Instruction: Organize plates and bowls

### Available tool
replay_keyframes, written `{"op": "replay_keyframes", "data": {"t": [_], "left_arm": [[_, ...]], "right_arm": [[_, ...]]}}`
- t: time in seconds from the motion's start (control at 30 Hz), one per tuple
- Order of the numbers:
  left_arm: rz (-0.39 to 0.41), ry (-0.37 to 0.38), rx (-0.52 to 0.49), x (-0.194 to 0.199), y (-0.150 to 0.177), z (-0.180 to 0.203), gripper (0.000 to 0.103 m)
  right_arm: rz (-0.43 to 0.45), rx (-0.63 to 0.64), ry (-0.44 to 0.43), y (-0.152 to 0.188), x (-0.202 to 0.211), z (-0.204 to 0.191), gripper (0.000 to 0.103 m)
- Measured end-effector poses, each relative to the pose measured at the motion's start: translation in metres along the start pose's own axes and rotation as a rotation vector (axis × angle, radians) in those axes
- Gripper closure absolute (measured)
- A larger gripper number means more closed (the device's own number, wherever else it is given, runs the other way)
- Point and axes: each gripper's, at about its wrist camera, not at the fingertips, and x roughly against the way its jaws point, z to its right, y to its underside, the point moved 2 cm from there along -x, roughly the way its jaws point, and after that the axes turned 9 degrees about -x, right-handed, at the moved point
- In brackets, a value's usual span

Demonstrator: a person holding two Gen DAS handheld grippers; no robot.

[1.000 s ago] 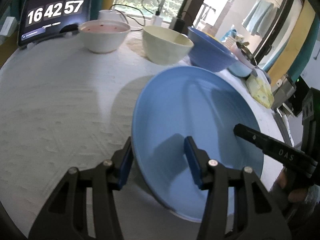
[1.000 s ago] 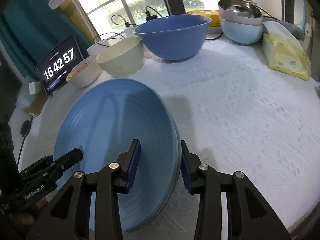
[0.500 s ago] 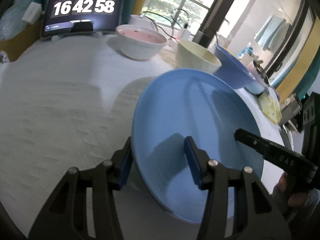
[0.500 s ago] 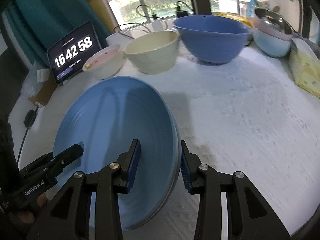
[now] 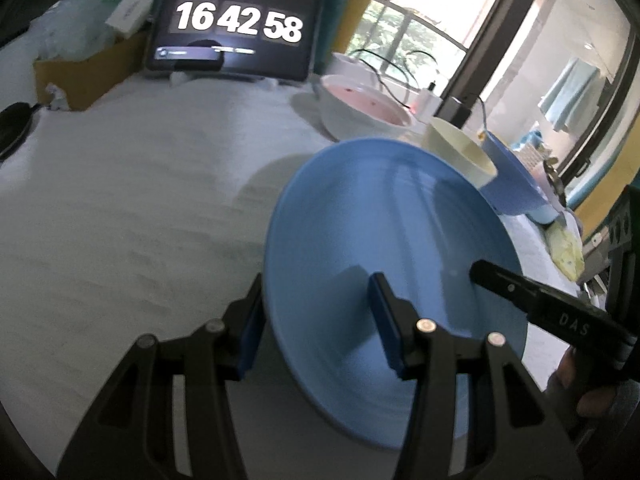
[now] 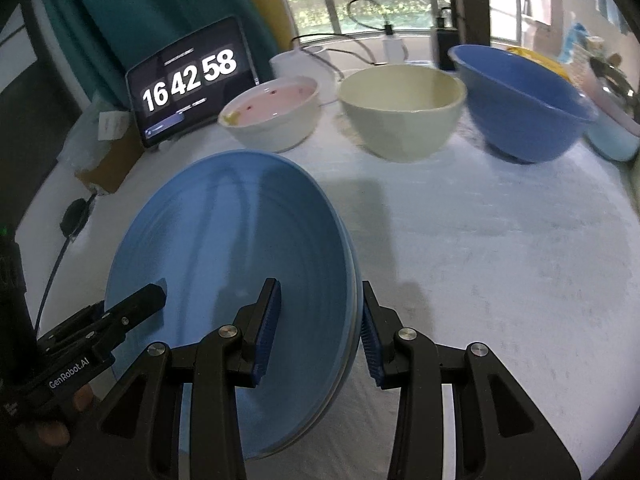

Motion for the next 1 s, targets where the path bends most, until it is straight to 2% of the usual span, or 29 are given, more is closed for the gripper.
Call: {"op": "replay_keyframes", "data": {"t": [0.43, 0.6, 0.83, 1.0], "left_arm": [[0.01, -0.055, 0.041, -0.002, -0.001, -0.033, 0.052], [0.023, -0.09, -0.019, -0.003, -0.002, -0.025, 0.052], [0.023, -0.101, -0.008, -0.005, -0.004, -0.025, 0.051], [0.067, -0.181, -0.048, 0.007, -0.01, -0.017, 0.051]], "right_arm": [[-0.037, 0.061, -0.014, -0.008, -0.03, -0.035, 0.061], [-0.047, 0.068, 0.039, -0.005, -0.044, -0.035, 0.058], [-0.032, 0.089, 0.046, -0.005, -0.044, -0.036, 0.058], [-0.018, 0.086, 0.037, -0.006, -0.035, -0.033, 0.058]]}}
